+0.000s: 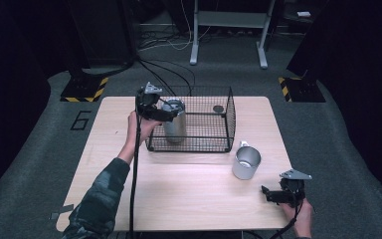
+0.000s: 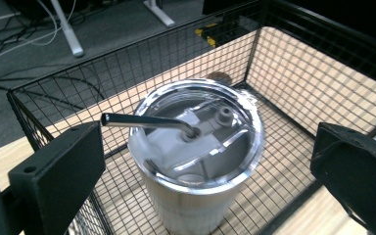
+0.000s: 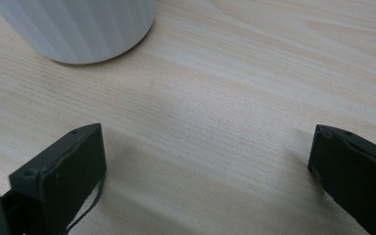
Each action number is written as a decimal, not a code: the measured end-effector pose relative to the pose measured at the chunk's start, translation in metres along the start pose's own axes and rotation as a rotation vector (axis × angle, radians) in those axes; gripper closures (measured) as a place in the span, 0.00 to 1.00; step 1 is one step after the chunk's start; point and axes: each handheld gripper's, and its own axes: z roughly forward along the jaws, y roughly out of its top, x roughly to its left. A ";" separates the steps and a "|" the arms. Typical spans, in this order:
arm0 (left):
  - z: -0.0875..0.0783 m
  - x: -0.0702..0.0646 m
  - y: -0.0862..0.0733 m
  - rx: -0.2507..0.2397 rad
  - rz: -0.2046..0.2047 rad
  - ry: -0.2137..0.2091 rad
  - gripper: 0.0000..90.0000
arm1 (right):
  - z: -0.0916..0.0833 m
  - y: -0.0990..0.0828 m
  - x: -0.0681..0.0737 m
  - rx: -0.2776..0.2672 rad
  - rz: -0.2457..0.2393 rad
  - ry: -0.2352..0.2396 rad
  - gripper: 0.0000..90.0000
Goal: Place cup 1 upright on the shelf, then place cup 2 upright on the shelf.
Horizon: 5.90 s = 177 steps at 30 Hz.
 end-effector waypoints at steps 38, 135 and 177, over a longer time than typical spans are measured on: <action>-0.087 -0.007 -0.103 0.030 0.062 0.046 0.00 | 0.000 0.000 0.001 -0.001 0.010 -0.002 0.00; -0.048 0.055 -0.247 0.193 -0.149 0.184 0.00 | 0.003 0.119 0.062 -0.002 -0.062 0.081 0.04; -0.049 0.055 -0.246 0.199 -0.150 0.183 0.00 | -0.025 0.119 0.079 -0.044 -0.122 0.100 0.06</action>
